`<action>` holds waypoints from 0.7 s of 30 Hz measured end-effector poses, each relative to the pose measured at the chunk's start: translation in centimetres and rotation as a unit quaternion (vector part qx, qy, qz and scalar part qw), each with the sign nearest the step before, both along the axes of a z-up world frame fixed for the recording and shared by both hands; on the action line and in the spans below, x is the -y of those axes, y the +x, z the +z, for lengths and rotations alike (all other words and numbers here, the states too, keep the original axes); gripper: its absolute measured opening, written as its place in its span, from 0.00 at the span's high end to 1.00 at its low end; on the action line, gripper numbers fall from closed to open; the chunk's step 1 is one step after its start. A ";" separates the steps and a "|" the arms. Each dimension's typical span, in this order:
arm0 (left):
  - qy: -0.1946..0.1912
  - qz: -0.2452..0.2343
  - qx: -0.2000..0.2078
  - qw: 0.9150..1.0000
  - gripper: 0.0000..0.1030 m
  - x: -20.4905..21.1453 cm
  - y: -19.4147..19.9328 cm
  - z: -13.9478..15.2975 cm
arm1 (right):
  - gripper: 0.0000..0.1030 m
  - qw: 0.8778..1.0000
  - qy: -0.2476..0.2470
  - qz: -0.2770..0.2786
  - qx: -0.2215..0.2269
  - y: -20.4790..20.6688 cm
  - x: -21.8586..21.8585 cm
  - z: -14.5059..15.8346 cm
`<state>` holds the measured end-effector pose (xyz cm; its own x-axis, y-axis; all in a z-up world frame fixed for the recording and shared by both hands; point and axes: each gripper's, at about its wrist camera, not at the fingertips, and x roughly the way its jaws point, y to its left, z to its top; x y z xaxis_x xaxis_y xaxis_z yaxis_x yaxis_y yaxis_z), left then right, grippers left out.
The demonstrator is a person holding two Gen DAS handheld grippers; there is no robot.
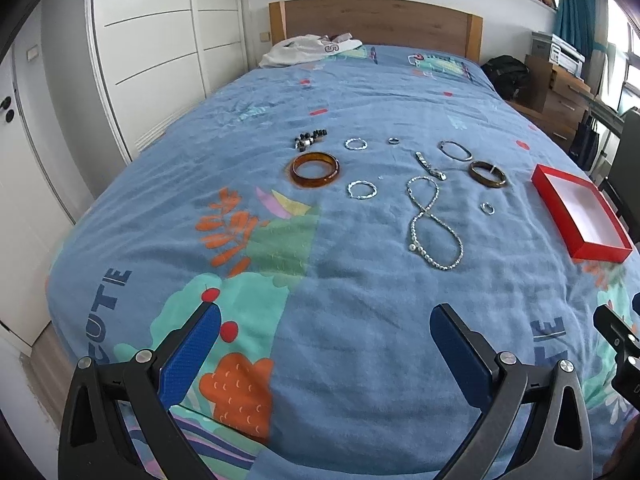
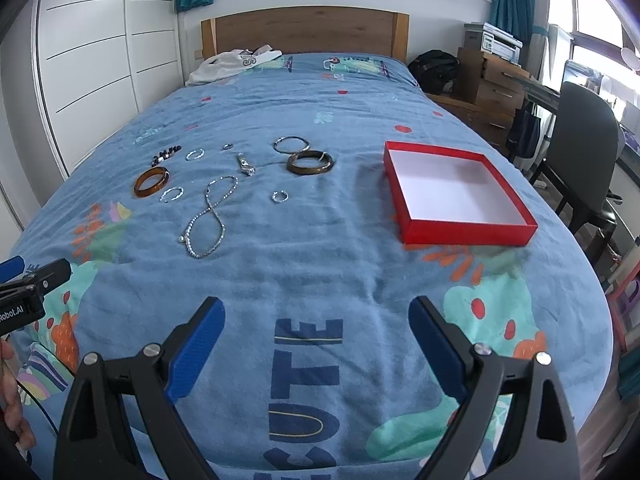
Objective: Organize jewelry
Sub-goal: 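Move both tools toward the jewelry spread on the bedspread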
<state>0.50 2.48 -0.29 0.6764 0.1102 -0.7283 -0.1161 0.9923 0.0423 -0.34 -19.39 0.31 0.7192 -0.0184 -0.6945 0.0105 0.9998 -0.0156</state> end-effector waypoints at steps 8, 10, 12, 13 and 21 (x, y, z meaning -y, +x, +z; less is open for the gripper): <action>-0.009 0.001 -0.021 1.000 0.01 -0.7 0.7 -0.3 | 0.10 1.000 0.000 0.004 -0.001 0.4 -0.4 0.0; -0.016 -0.001 -0.027 1.000 0.01 -0.8 0.9 -0.4 | 0.10 1.000 0.000 0.005 0.000 0.5 -0.4 0.1; -0.014 -0.003 -0.027 1.000 0.01 -0.7 1.0 -0.5 | 0.10 1.000 0.000 0.005 0.001 0.6 -0.6 0.2; -0.015 -0.005 -0.027 1.000 0.01 -0.6 1.0 -0.5 | 0.10 1.000 -0.001 0.006 0.002 0.7 -0.7 0.3; -0.005 -0.003 -0.025 1.000 0.01 -0.6 1.2 -0.5 | 0.10 1.000 0.000 0.008 0.002 1.0 -0.8 0.4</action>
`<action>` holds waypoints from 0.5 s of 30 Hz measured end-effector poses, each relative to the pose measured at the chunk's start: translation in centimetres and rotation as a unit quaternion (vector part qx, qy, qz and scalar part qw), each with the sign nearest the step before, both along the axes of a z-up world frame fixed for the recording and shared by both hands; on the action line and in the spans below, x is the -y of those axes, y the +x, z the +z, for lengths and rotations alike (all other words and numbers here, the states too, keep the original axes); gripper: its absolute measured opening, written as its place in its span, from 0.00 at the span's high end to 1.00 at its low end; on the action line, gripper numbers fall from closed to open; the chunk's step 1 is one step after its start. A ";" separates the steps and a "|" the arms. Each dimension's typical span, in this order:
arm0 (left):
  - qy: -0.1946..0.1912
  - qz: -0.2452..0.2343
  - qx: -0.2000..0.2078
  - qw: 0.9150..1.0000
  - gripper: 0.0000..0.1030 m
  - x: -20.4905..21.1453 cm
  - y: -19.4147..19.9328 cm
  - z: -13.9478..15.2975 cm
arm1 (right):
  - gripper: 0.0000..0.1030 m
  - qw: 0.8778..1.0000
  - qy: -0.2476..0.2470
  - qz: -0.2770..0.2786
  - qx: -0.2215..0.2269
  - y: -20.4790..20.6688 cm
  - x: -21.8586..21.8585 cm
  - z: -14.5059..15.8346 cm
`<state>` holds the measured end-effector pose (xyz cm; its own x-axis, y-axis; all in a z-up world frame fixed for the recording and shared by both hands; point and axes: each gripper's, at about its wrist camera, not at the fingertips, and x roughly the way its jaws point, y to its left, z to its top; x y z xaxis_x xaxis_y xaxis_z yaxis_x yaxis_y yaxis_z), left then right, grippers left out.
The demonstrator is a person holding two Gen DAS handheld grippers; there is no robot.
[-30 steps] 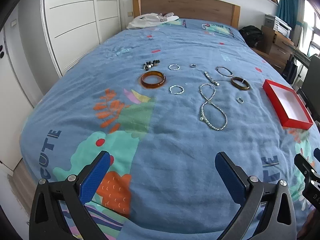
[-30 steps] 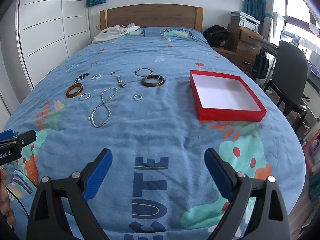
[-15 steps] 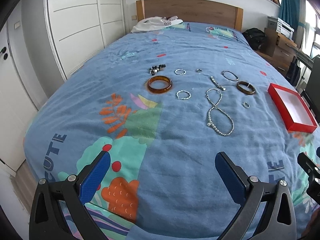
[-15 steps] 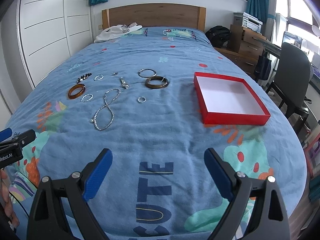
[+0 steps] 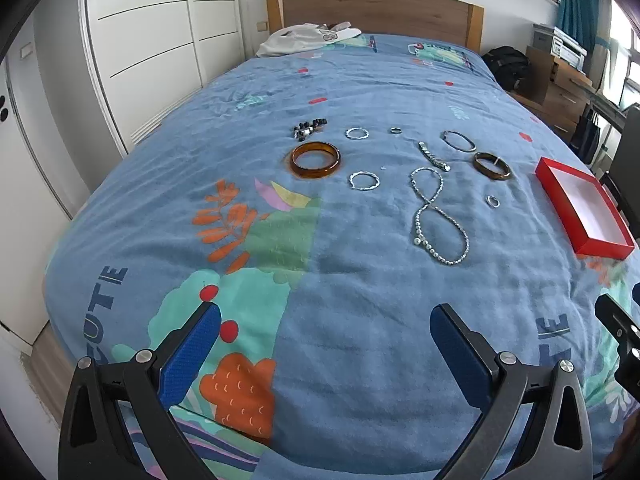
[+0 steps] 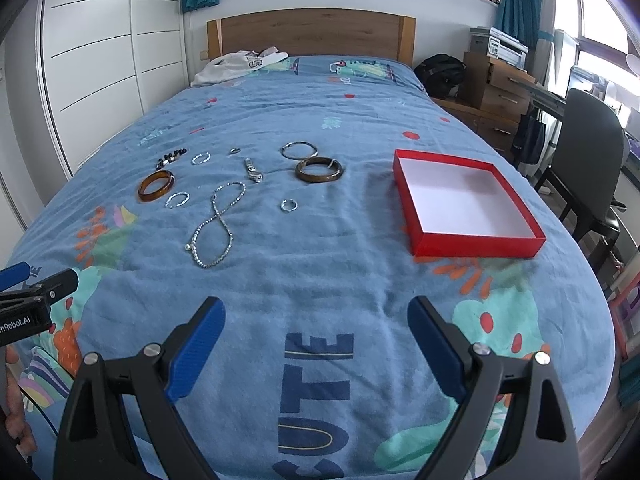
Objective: Organize jewelry
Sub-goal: 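Move both tools toward the jewelry spread on the bedspread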
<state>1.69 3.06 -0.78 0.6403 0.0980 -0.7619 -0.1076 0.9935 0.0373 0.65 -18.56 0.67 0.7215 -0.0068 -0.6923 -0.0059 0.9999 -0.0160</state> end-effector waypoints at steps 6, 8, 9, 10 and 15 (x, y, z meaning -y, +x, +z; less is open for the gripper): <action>0.003 0.009 -0.010 1.000 0.01 -0.6 0.6 -0.5 | 0.10 1.000 0.001 0.000 -0.006 0.7 0.3 -0.3; 0.005 0.011 -0.011 1.000 0.01 -0.7 0.8 -0.6 | 0.10 1.000 0.002 0.000 -0.008 1.0 0.4 -0.5; 0.006 0.012 -0.012 1.000 0.01 -0.7 0.9 -0.7 | 0.10 1.000 0.002 0.001 -0.009 1.2 0.4 -0.5; 0.008 0.013 -0.013 1.000 0.01 -0.8 1.0 -0.8 | 0.10 1.000 0.002 0.001 -0.009 1.3 0.5 -0.6; 0.009 0.013 -0.017 1.000 0.01 -0.8 1.5 -1.0 | 0.10 1.000 0.003 0.005 -0.015 2.0 0.5 -1.0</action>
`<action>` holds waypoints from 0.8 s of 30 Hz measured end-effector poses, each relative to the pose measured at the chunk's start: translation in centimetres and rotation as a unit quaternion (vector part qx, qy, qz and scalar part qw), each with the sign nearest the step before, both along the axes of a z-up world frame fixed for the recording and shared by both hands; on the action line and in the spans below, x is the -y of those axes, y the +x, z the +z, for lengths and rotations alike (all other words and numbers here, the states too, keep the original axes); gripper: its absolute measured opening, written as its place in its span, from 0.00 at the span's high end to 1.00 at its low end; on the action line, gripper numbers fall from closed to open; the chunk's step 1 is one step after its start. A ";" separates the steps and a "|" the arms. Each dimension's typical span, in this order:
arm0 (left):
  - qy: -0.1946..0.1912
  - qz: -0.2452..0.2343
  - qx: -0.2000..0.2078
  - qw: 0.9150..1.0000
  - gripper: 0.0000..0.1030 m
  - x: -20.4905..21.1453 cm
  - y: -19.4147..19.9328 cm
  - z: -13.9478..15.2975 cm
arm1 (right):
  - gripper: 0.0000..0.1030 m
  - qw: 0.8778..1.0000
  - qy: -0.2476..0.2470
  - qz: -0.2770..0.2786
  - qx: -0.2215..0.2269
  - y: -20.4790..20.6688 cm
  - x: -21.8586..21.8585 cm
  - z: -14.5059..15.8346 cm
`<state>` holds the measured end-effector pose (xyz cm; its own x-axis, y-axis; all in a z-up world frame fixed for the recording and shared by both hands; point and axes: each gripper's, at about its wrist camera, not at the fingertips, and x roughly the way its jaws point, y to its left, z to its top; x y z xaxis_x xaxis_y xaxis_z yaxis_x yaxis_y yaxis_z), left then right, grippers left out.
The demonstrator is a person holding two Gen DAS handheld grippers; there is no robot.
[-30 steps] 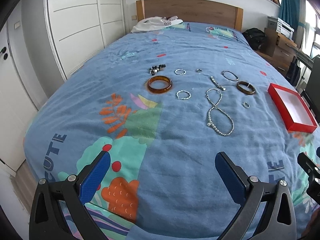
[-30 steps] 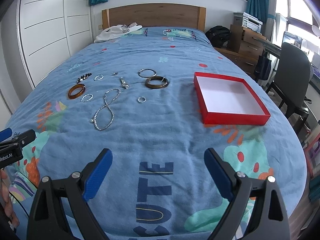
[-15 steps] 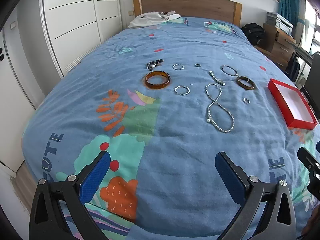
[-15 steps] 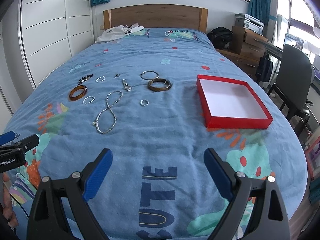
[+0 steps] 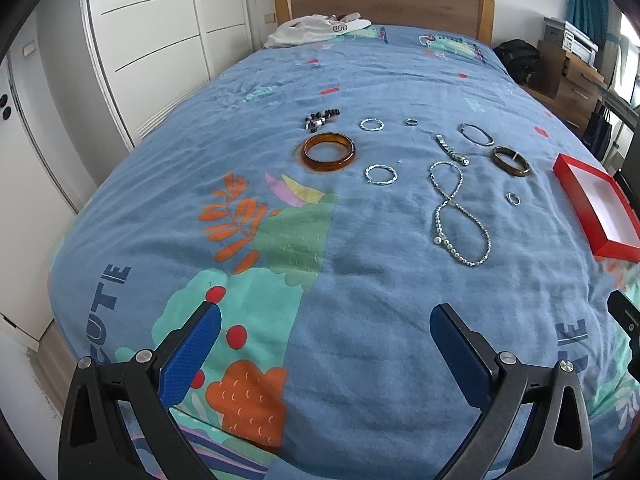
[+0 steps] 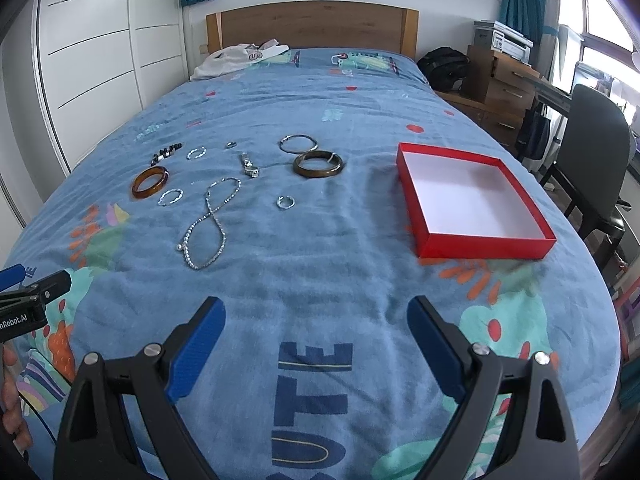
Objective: Organize jewelry
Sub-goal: 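Move both tools toward the jewelry spread on the bedspread, then close the right tool on the small silver ring while the left tool lowers to the beaded necklace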
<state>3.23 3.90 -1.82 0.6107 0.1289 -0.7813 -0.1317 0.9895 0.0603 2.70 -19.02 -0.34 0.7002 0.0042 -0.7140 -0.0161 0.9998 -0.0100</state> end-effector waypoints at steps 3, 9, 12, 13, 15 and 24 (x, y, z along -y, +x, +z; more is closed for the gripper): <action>-0.001 0.000 -0.004 1.000 0.01 0.0 0.4 -0.1 | 0.10 1.000 0.001 0.005 -0.004 0.5 -0.1 -0.3; -0.003 0.000 -0.013 1.000 0.01 0.0 1.7 -0.6 | 0.11 1.000 0.001 0.010 -0.008 1.7 -0.1 -0.8; -0.007 -0.002 -0.016 1.000 0.01 0.1 2.4 -0.8 | 0.11 1.000 0.003 0.010 -0.012 2.4 0.1 -1.1; -0.011 -0.003 -0.018 1.000 0.02 0.1 2.6 -0.9 | 0.11 1.000 0.004 0.010 -0.013 2.7 0.2 -1.2; -0.016 -0.004 -0.019 1.000 0.05 0.1 3.0 -1.1 | 0.11 1.000 0.006 0.013 -0.014 3.3 0.4 -1.4; -0.045 0.000 -0.039 0.998 0.13 -0.7 5.1 -2.5 | 0.15 0.999 0.019 0.025 -0.016 6.3 0.9 -2.0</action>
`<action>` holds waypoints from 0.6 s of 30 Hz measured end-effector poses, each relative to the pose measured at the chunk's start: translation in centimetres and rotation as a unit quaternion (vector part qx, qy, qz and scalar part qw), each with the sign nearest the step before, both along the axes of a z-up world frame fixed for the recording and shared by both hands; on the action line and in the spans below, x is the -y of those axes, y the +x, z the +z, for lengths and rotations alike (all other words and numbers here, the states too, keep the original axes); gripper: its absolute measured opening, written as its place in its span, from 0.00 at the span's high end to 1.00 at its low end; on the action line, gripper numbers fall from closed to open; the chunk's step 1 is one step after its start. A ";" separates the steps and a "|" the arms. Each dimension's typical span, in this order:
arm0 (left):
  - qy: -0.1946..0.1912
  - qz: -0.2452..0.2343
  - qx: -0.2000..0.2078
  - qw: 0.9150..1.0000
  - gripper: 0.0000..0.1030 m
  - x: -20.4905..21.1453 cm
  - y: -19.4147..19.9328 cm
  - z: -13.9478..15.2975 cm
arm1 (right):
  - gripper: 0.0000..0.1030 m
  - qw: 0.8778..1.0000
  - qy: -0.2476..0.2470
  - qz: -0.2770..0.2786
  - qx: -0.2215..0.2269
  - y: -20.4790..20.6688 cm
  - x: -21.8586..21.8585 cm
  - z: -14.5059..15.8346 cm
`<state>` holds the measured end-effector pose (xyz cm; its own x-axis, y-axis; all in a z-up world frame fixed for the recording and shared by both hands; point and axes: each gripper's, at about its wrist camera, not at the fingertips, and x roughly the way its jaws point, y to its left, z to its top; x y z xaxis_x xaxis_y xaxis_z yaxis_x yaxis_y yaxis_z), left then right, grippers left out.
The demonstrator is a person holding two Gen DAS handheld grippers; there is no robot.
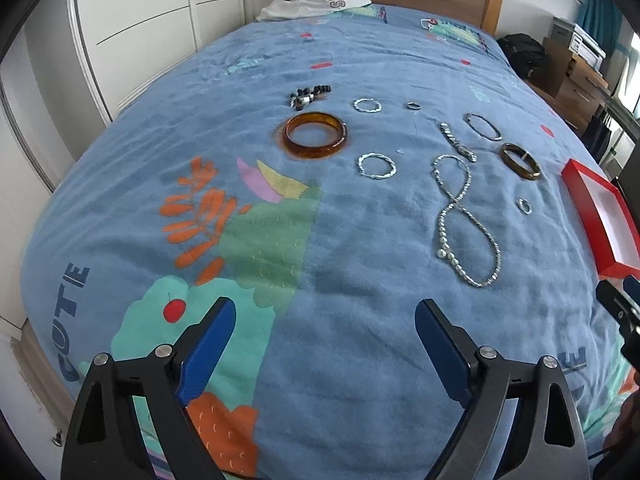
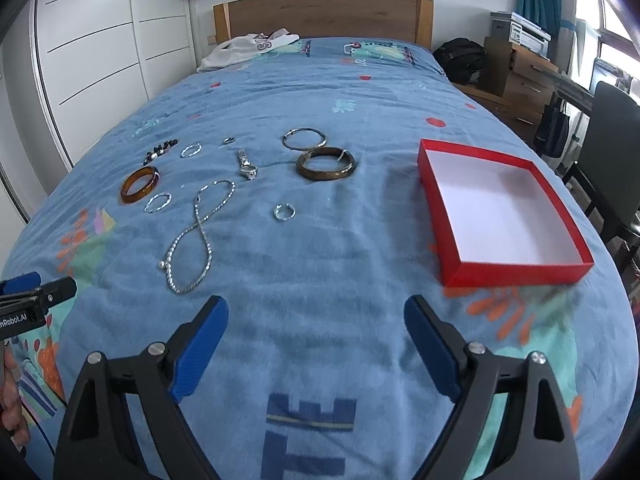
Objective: Organize jewelry
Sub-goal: 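Close the right tool on the small silver ring while the left tool lowers to the beaded necklace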
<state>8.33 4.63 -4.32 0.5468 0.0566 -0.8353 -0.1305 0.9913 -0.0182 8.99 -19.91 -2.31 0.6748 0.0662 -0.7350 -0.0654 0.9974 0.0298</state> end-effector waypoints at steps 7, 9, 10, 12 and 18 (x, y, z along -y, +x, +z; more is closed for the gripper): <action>-0.010 -0.008 -0.002 1.000 0.21 -0.6 2.5 -0.5 | 0.42 0.999 0.028 0.014 -0.013 3.4 0.1 -0.7; -0.018 -0.012 -0.002 1.000 0.23 -0.7 3.5 -0.7 | 0.47 0.999 0.034 0.019 -0.016 4.5 -0.1 -1.0; -0.024 -0.015 -0.003 1.000 0.23 -0.8 4.1 -0.9 | 0.49 0.999 0.035 0.021 -0.016 4.9 -0.3 -1.1; -0.031 -0.016 -0.003 0.999 0.24 -0.9 4.9 -1.1 | 0.49 0.999 0.037 0.024 -0.016 5.9 -0.6 -1.4; -0.032 -0.017 -0.008 0.999 0.24 -1.0 6.3 -2.0 | 0.49 0.998 0.044 0.031 -0.017 8.1 -1.1 -2.1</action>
<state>14.62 5.61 -6.28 0.5335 -0.0146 -0.8457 -0.0984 0.9920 -0.0792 17.08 -18.83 -4.39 0.6417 0.1736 -0.7470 -0.1252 0.9847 0.1213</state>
